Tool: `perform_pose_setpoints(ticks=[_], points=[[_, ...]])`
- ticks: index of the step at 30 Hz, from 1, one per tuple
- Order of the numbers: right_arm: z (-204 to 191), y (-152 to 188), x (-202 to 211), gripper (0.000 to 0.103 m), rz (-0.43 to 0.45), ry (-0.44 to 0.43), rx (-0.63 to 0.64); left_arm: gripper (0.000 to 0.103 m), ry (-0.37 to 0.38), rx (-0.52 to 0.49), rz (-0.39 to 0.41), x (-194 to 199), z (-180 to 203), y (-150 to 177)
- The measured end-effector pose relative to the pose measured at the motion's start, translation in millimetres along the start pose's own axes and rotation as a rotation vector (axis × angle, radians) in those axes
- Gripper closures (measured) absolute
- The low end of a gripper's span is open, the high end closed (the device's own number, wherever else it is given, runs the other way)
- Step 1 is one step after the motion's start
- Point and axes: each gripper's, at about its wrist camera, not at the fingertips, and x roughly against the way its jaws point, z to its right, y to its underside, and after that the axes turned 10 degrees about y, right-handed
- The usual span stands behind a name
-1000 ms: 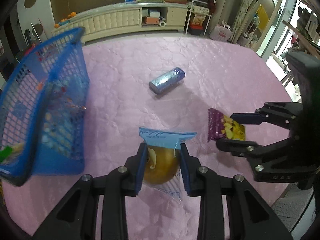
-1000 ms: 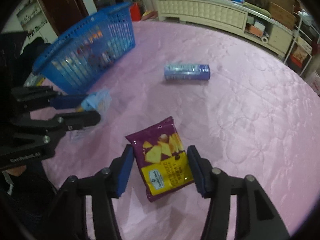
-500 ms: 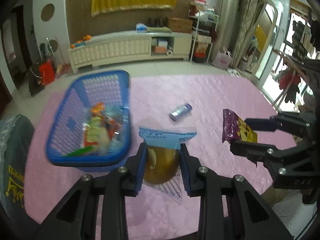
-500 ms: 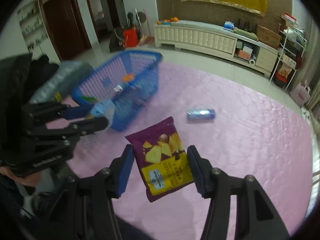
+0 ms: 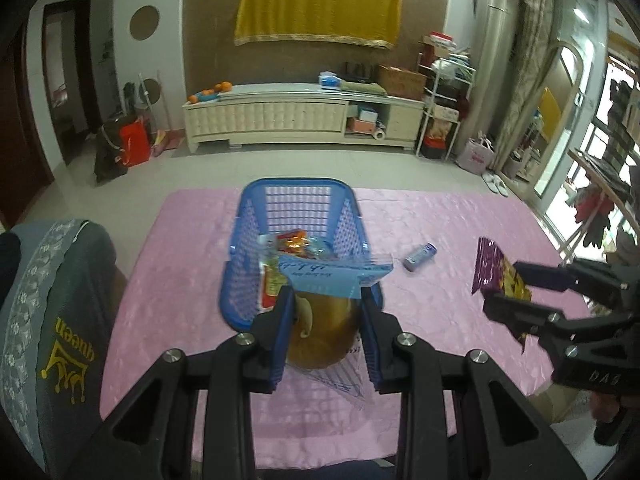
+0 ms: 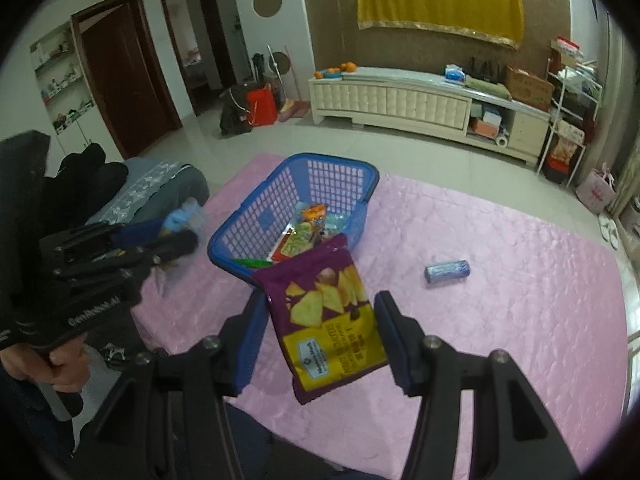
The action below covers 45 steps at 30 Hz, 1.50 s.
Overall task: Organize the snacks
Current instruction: 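Carry the cake pouch and chip bag over the basket and open both grippers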
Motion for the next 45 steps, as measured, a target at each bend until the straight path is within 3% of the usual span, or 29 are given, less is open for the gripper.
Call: perform_pose_setpoints(ticks=[8, 19, 24, 29, 32, 34, 45], points=[[-24, -22, -26, 0.044, -0.010, -0.038, 0.013, 0.073, -0.016, 0.048, -0.023, -10, -40, -5], [-42, -34, -105, 0.044, -0.100, -0.060, 0.012, 0.073, -0.013, 0.056, -0.052, -51, -65, -7], [-48, -37, -129, 0.044, -0.131, -0.019, 0.038, 0.073, -0.008, 0.070, -0.067, -64, -73, -9], [-55, -36, -131, 0.040, -0.133, 0.013, 0.081, 0.073, -0.001, 0.069, -0.068, -63, -74, -6], [-58, -37, -127, 0.022, -0.126, 0.023, 0.095, 0.073, 0.001, 0.071, -0.067, -55, -73, -3], [-57, -39, -118, 0.019, -0.105, 0.037, 0.083, 0.073, -0.001, 0.072, -0.064, -51, -74, -2], [-63, -38, -98, 0.019, -0.095, 0.045, 0.091, 0.073, 0.022, 0.074, -0.052, -40, -68, -10]])
